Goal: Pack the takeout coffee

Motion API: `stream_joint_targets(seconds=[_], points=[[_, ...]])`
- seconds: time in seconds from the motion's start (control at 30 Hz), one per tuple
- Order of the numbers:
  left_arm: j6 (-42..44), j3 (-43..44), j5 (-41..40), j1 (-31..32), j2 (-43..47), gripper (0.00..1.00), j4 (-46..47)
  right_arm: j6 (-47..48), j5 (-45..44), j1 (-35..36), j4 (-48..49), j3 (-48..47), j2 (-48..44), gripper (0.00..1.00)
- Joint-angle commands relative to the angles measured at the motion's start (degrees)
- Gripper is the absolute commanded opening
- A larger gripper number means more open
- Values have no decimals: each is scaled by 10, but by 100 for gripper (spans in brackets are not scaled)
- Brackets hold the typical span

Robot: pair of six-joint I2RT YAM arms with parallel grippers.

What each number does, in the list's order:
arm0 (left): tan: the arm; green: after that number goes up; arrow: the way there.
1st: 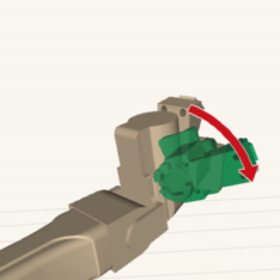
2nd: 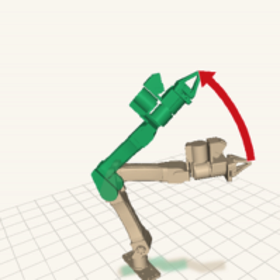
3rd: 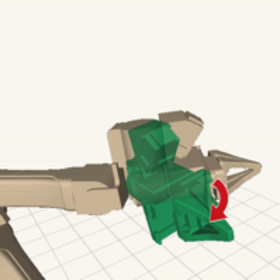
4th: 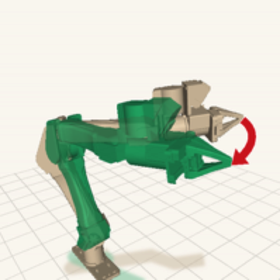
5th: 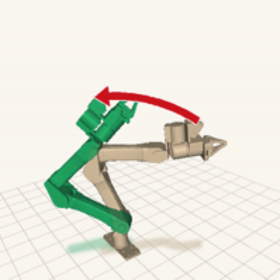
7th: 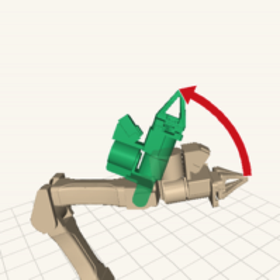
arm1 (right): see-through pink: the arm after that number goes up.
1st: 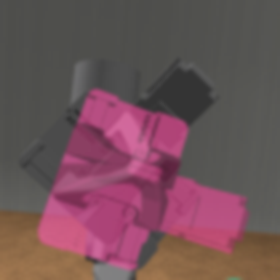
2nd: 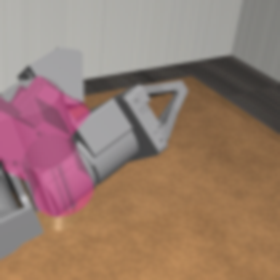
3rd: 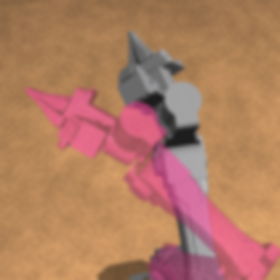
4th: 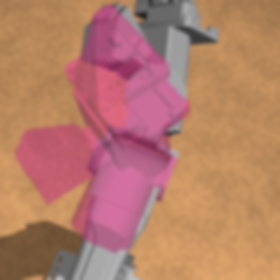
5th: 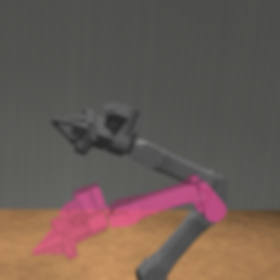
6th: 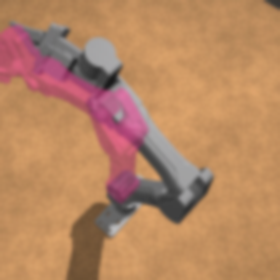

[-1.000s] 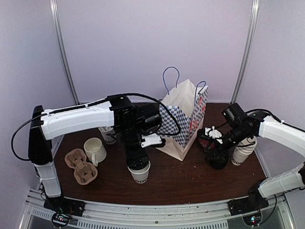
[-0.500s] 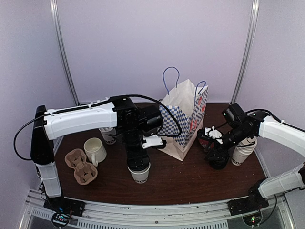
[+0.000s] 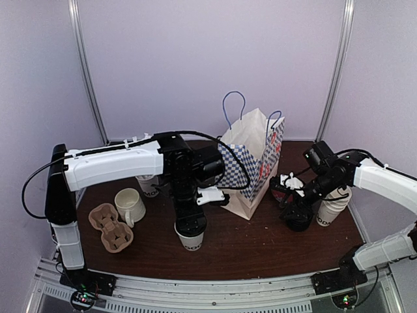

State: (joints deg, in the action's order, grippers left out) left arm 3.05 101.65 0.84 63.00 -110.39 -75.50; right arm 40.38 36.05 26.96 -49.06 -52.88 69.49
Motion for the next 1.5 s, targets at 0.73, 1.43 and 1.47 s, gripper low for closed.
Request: stream_joint_targets(seconds=[0.73, 1.43, 1.47], points=[[6, 17, 0, -2, -19, 80, -16, 7, 1, -2, -8, -1, 10, 50], [-1, 28, 0, -2, -17, 78, -25, 8, 1, -2, -10, -2, 15, 50], [0, 28, -14, -2, -14, 78, -28, 7, 2, -2, -10, -2, 15, 50]])
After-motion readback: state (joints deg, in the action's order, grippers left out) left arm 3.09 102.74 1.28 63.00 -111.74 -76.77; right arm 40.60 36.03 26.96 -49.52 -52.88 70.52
